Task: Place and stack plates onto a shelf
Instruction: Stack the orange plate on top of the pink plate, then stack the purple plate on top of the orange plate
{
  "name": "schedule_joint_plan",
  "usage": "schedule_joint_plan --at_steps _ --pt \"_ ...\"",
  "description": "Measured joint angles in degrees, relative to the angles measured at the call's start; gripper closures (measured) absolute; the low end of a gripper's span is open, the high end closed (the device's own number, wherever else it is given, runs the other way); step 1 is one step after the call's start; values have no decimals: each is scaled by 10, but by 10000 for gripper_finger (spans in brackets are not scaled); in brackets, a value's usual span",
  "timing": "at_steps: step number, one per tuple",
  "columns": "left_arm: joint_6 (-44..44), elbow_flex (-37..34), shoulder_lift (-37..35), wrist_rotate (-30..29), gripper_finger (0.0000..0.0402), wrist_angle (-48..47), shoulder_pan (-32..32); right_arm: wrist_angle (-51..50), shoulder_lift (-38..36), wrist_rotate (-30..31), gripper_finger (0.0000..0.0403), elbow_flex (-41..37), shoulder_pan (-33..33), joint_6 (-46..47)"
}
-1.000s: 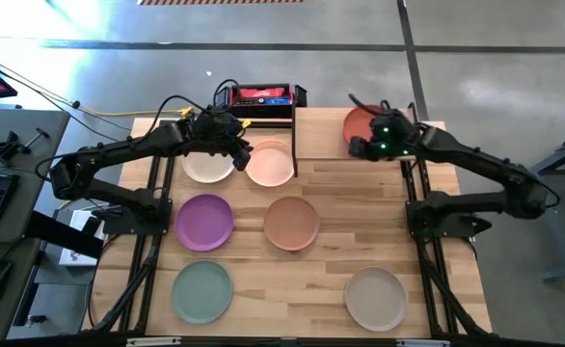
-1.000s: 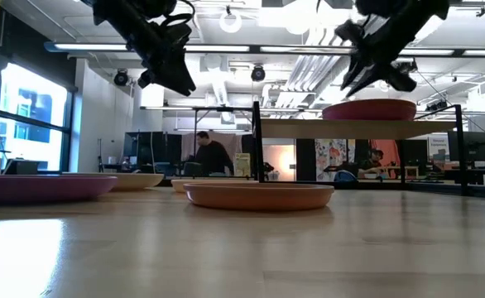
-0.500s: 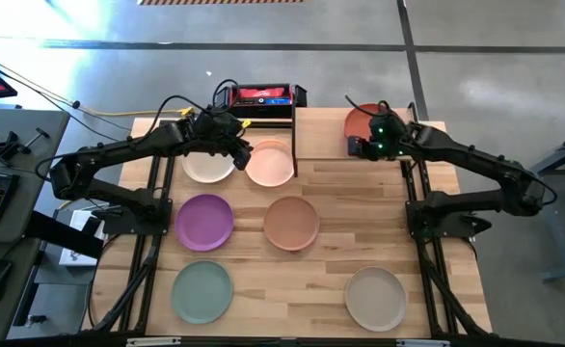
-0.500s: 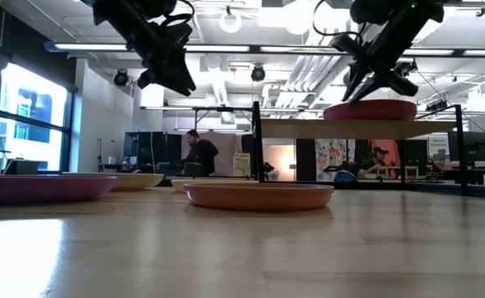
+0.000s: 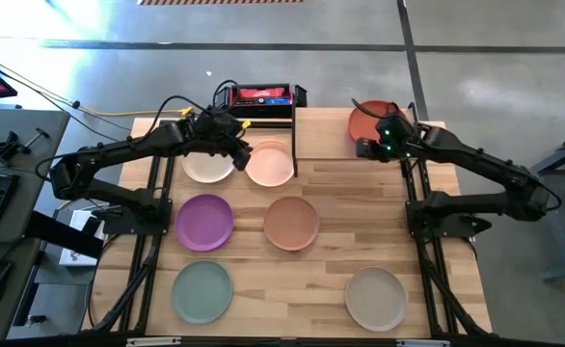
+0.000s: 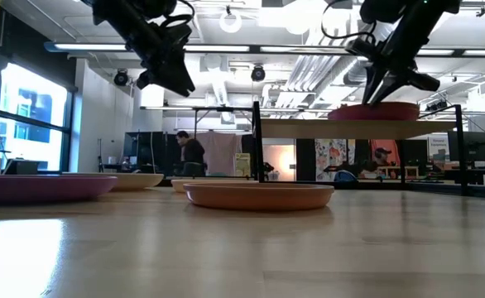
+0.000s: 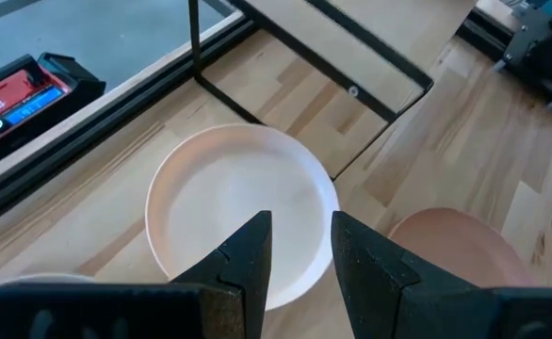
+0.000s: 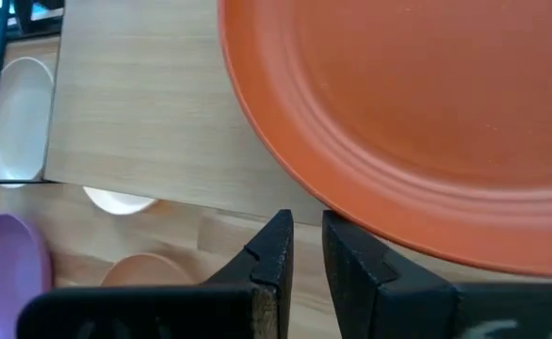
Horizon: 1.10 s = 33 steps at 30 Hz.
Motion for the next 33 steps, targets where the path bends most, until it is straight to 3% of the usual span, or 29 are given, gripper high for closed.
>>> schedule_joint_plan --at_steps 6,13,19,24,33 --pt "-6 0 0 0 298 -38 -1 -2 -14 3 357 0 0 -2" --pt "-25 0 0 4 298 -92 -11 3 -23 -73 357 21 23 -2" --pt "-64 0 0 5 298 -156 -48 18 -22 -117 357 28 80 4" --pt "-94 0 0 6 298 -216 -98 29 -21 -117 357 28 128 4" --pt "-242 0 0 30 298 -262 -173 29 -21 -65 357 28 194 59"
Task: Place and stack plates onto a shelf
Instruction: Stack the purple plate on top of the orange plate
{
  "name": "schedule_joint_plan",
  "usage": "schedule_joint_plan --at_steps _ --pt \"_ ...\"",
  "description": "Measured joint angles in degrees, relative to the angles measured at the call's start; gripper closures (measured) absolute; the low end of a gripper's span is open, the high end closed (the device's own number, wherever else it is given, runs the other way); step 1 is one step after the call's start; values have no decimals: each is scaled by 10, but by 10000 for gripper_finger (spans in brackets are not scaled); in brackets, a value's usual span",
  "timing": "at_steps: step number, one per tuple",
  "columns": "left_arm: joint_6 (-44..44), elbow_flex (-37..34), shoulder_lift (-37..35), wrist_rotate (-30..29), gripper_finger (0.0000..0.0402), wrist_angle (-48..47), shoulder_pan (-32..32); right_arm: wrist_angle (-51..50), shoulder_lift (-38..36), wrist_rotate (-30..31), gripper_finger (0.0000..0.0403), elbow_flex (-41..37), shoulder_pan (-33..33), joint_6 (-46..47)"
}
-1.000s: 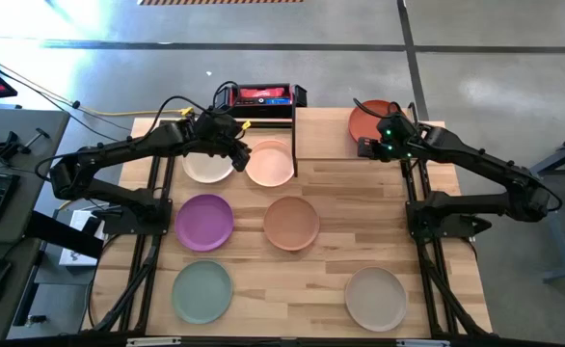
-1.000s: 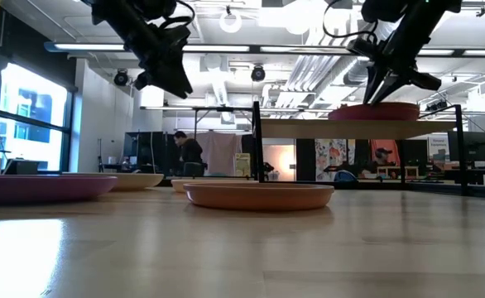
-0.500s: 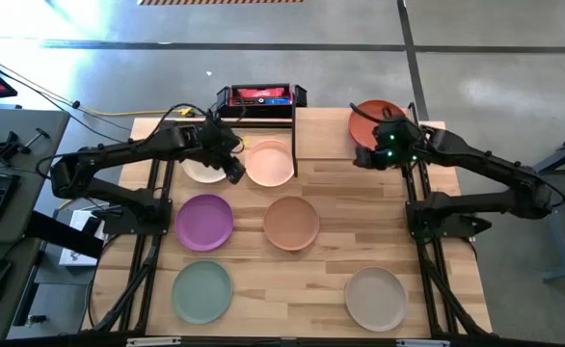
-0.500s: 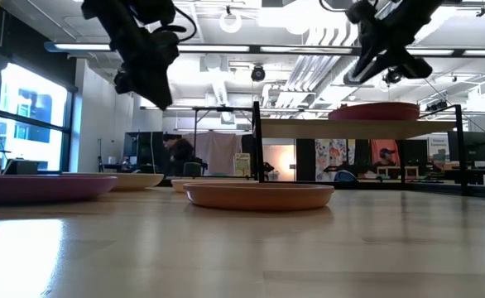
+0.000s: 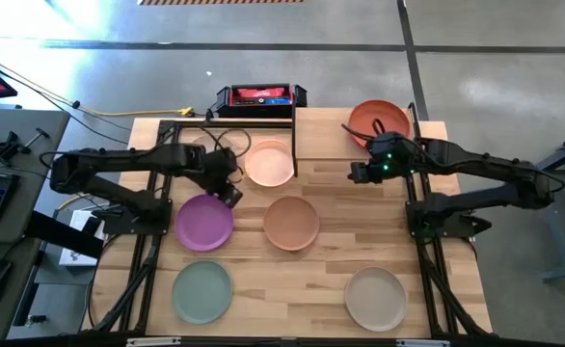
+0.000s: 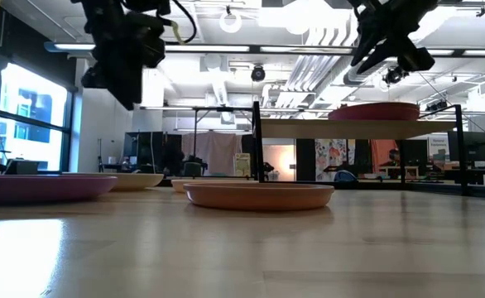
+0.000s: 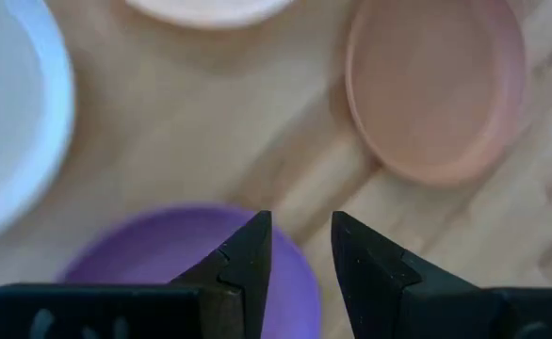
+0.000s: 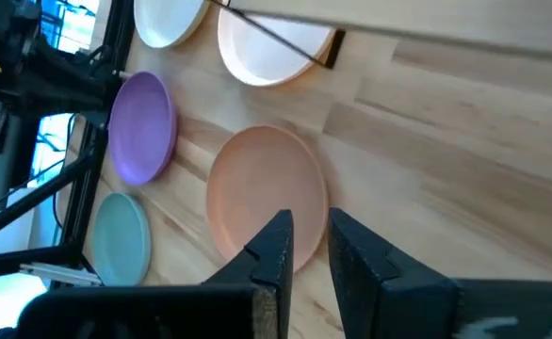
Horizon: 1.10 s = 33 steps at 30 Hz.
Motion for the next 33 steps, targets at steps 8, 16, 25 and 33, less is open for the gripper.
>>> schedule_joint_plan --at_steps 8,16,25,33 --pt "-113 -10 1 12 298 -40 -95 0 0 43 357 0 46 78" --pt "-209 -11 3 -38 298 -40 -203 -1 1 51 357 0 94 112" --pt "-291 -11 8 -97 298 -38 -300 -1 3 125 357 0 165 164" --pt "-302 -11 69 -120 298 -29 -347 0 42 129 357 0 207 182"
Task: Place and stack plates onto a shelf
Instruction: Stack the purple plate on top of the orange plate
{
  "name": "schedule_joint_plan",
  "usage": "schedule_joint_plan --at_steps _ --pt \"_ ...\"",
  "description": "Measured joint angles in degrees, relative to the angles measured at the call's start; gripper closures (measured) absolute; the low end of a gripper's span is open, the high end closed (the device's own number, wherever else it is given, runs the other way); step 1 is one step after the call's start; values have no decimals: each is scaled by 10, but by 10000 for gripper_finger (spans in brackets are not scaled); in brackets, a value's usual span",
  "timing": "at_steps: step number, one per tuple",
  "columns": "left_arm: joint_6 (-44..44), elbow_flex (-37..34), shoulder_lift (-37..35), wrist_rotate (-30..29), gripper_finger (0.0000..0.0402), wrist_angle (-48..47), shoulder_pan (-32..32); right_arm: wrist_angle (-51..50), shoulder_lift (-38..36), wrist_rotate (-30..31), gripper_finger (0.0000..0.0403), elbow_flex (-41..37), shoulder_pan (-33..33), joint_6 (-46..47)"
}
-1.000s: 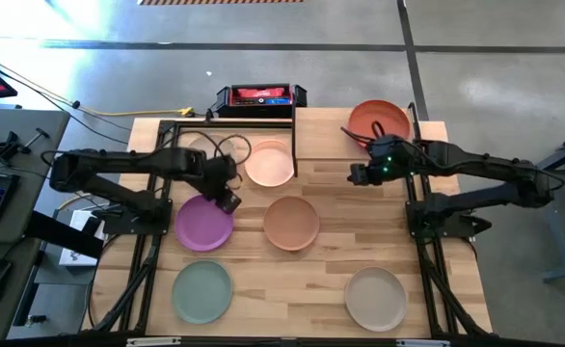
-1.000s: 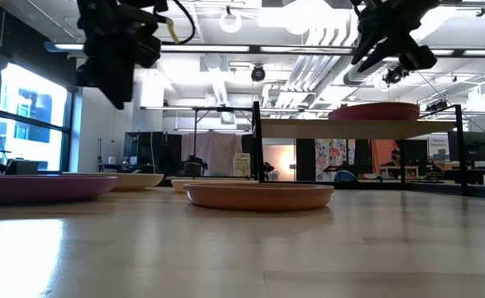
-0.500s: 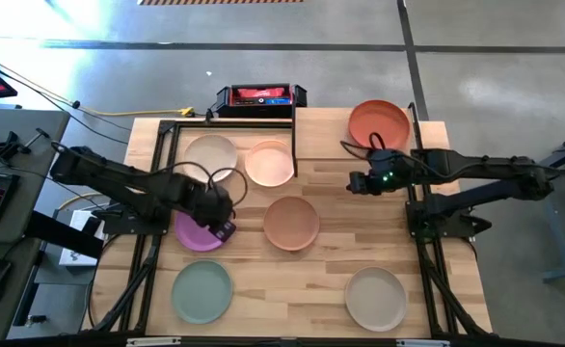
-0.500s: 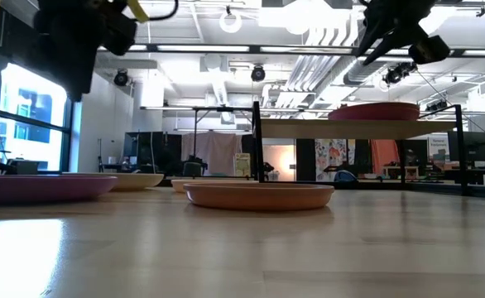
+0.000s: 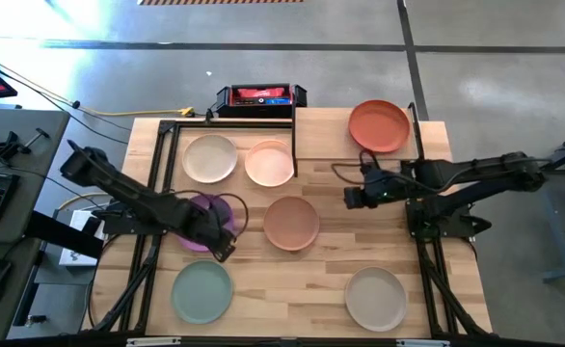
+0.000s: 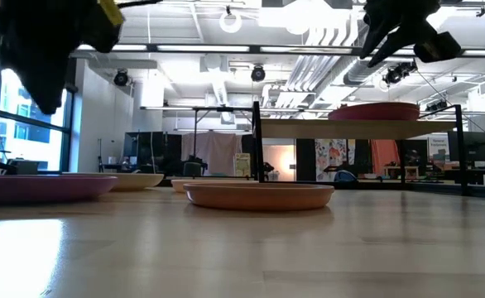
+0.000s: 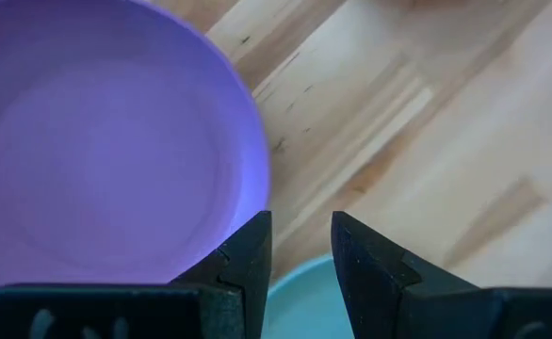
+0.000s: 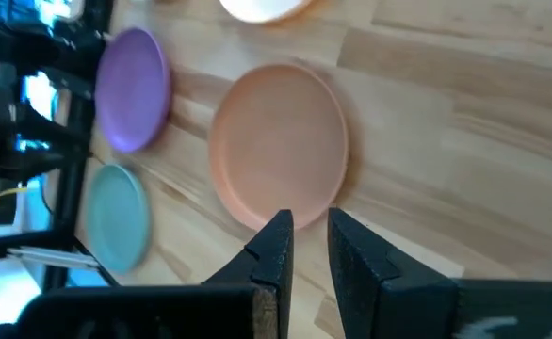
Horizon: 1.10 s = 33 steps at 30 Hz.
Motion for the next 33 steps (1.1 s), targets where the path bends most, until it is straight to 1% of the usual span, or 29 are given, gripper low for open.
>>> schedule_joint_plan --at_steps 5,13,33 --pt "-1 0 48 -1 298 7 -4 1 34 -6 357 0 20 6" --pt "-5 0 98 2 298 29 -4 3 74 -15 357 0 40 6" --pt "-19 0 202 6 298 36 -4 18 79 -15 357 0 43 6"
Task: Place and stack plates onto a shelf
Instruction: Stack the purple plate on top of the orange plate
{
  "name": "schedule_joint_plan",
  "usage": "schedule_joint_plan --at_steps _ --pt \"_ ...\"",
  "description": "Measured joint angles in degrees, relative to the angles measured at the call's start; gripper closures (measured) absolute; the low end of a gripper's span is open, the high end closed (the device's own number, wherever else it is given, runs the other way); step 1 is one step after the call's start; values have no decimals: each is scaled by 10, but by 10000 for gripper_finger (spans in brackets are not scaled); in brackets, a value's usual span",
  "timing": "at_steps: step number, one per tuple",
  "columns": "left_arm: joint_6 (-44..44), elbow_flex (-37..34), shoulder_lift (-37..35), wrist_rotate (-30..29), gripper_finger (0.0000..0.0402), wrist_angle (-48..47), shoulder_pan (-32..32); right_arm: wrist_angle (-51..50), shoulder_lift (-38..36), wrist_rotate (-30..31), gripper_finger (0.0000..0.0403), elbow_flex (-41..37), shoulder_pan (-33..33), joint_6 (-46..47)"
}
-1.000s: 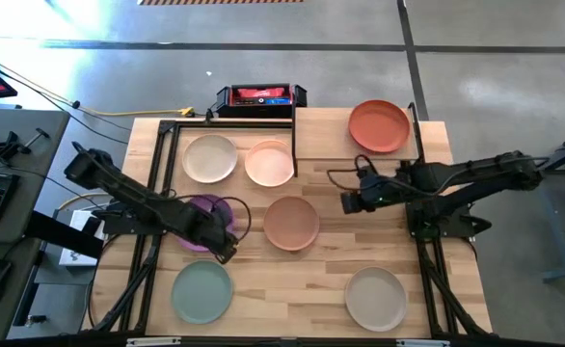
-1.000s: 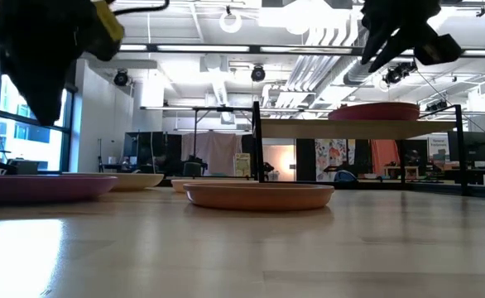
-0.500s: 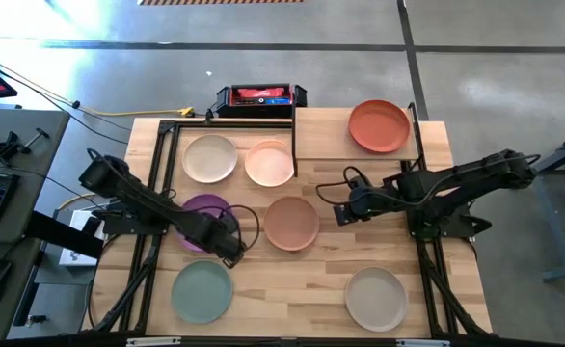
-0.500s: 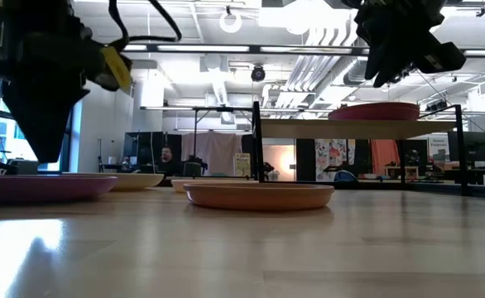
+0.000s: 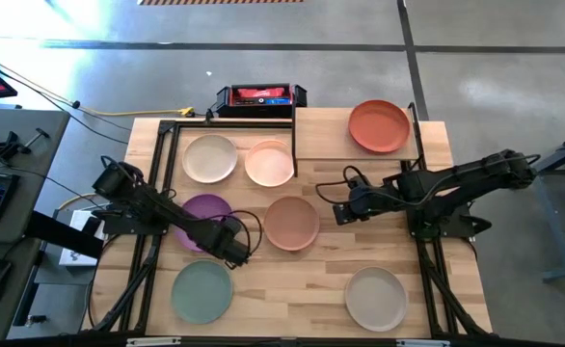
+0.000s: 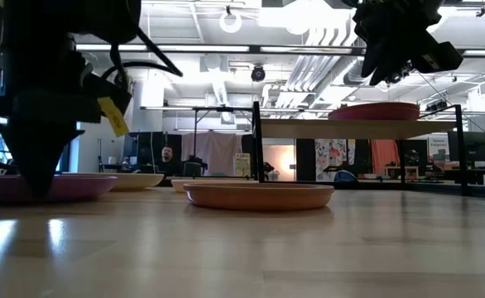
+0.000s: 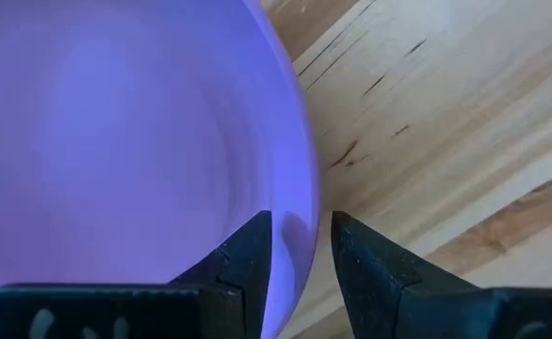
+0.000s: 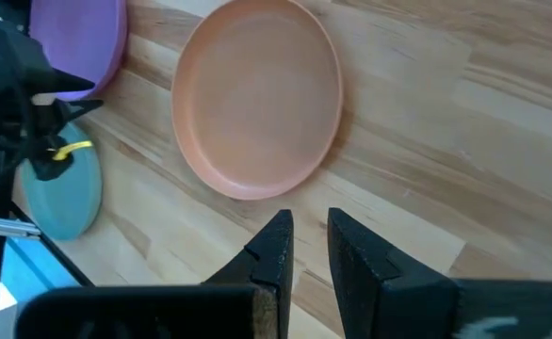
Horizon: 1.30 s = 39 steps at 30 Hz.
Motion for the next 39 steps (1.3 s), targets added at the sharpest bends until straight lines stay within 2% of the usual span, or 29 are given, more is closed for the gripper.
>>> schedule_joint_plan --at_steps 7,16,29,35,39 --pt "0 0 17 1 313 -2 0 17 0 0 357 0 0 -2" --pt "42 6 16 5 392 -13 0 17 0 -1 357 0 0 0" --pt "187 106 17 3 398 -91 -11 17 0 -21 357 0 0 -22" --pt "280 159 17 -22 398 -127 -16 17 0 -24 357 0 -1 -88" --pt "365 197 17 -62 398 -167 -15 17 0 -10 357 0 -2 -118"
